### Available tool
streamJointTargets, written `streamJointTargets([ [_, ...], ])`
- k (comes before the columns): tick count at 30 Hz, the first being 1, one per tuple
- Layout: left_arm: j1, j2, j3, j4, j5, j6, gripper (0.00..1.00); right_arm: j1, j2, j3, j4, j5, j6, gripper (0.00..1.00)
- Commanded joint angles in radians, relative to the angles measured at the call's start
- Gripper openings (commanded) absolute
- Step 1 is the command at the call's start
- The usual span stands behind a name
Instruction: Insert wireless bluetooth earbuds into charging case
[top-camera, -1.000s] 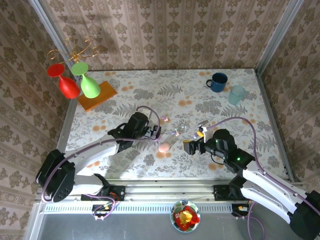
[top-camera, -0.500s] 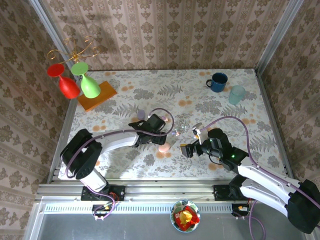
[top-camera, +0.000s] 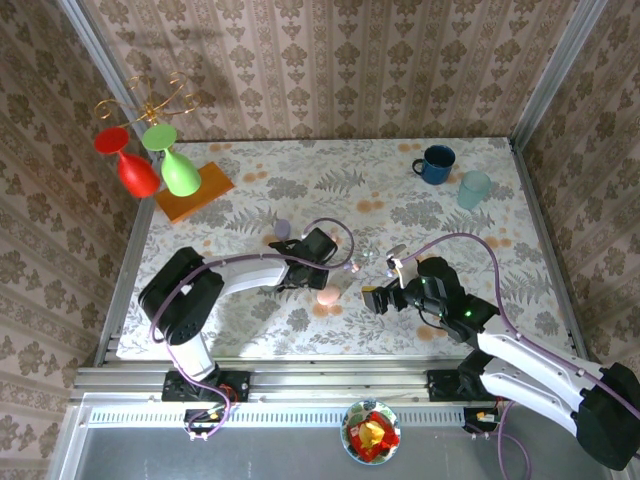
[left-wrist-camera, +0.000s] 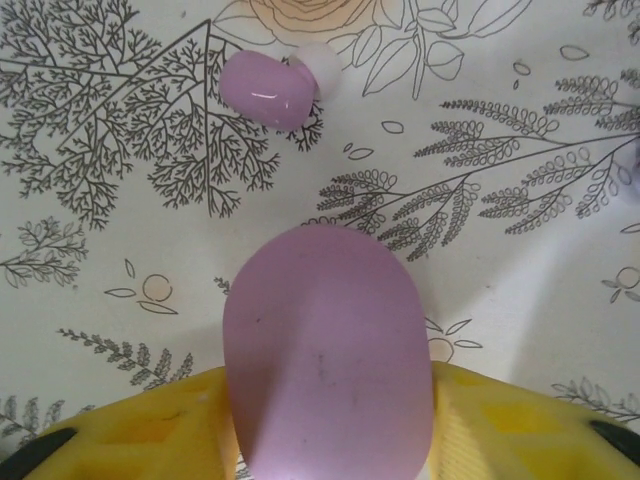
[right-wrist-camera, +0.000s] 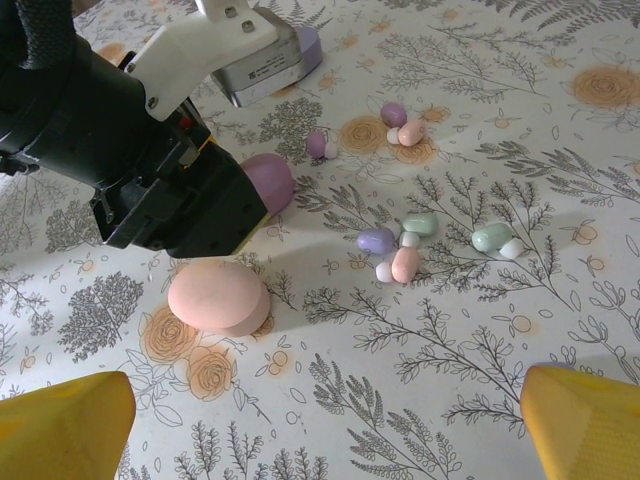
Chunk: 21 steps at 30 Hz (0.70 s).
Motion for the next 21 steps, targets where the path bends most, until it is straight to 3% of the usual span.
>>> streamJointTargets([
  [1,-0.01,0.007,0.029,-0.021,0.018,0.004,0.43,0.007,-0.015,0.024,-0.007,0.03,-0.011,1.0],
  [4,-0.01,-0.014,0.033,-0.03,0.021,0.024,0.37,0.007,-0.02,0.033,-0.011,0.042,0.018,1.0],
  [12,-0.011,-0.137,0.055,-0.037,0.074,0.214,0.39,-0.038,-0.002,0.124,-0.144,0.057,0.226,1.0],
  [15,-0.011,-0.189,0.031,0.007,0.143,0.352,0.42,-0.114,0.031,0.16,-0.184,-0.067,0.345,1.0],
  [21,-0.019,-0.252,-0.014,0.052,0.215,0.547,0.36,-0.276,0.1,0.179,-0.123,-0.458,0.591,0.96],
])
